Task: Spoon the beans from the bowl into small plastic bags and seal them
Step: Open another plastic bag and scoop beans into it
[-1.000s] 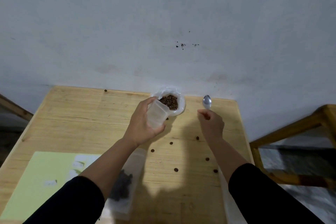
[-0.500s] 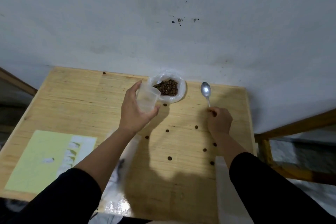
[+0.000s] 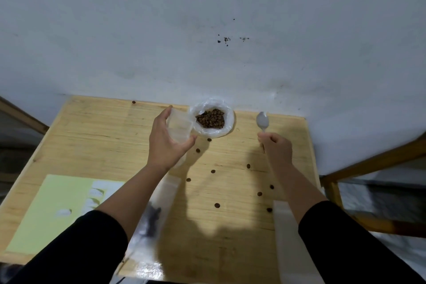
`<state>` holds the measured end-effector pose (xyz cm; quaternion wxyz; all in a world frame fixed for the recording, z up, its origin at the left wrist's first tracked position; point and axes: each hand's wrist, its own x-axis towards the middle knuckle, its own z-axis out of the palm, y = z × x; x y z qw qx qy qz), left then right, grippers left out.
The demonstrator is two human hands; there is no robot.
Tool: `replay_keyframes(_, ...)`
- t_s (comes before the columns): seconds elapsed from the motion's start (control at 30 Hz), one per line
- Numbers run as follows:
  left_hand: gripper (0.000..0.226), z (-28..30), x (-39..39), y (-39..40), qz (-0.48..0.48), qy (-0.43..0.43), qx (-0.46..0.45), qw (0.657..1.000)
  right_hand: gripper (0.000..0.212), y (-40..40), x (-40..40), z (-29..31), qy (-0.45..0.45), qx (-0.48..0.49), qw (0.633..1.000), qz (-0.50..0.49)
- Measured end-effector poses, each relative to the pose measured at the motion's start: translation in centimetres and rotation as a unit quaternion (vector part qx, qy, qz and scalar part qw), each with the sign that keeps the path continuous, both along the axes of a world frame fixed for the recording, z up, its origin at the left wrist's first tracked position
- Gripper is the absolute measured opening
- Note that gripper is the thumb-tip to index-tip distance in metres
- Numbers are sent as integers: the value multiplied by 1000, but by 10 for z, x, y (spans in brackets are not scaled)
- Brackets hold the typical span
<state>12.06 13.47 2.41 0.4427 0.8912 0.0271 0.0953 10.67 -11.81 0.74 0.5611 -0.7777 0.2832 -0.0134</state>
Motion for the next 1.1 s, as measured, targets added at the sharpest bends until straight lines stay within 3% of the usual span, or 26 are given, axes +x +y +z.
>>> replay_keyframes(0.1, 91, 0, 5, 8, 0, 2, -6, 1000, 8, 17, 0, 27, -53, 62, 994, 68)
replay_keyframes(0.23, 93, -3, 12, 19, -13, 15, -17, 1000, 34, 40, 3, 46, -94, 23, 986, 137)
replay_keyframes(0.33, 92, -5, 15, 23, -31, 18, -19, 999, 11, 56, 9, 48, -121, -51, 987, 96)
replay_keyframes(0.47, 93, -10, 20, 29, -58, 25, -20, 998, 20, 74, 17, 41, -108, -37, 993, 17)
replay_keyframes(0.63, 95, -16, 26, 37, -84, 50, -23, 995, 26, 84, 29, 23, -31, -109, 993, -34)
replay_keyframes(0.83, 93, -19, 33, 39, -95, 82, -61, 990, 24, 100, 52, -6, 4, 44, 992, -121)
replay_keyframes(1.0, 92, -22, 38, 38, -110, 83, -48, 989, 18, 105, 61, -19, 8, 193, 961, -199)
replay_keyframes(1.1, 92, -22, 41, 37, -122, 88, -42, 988, 21, 101, 59, -16, -5, 236, 947, -217)
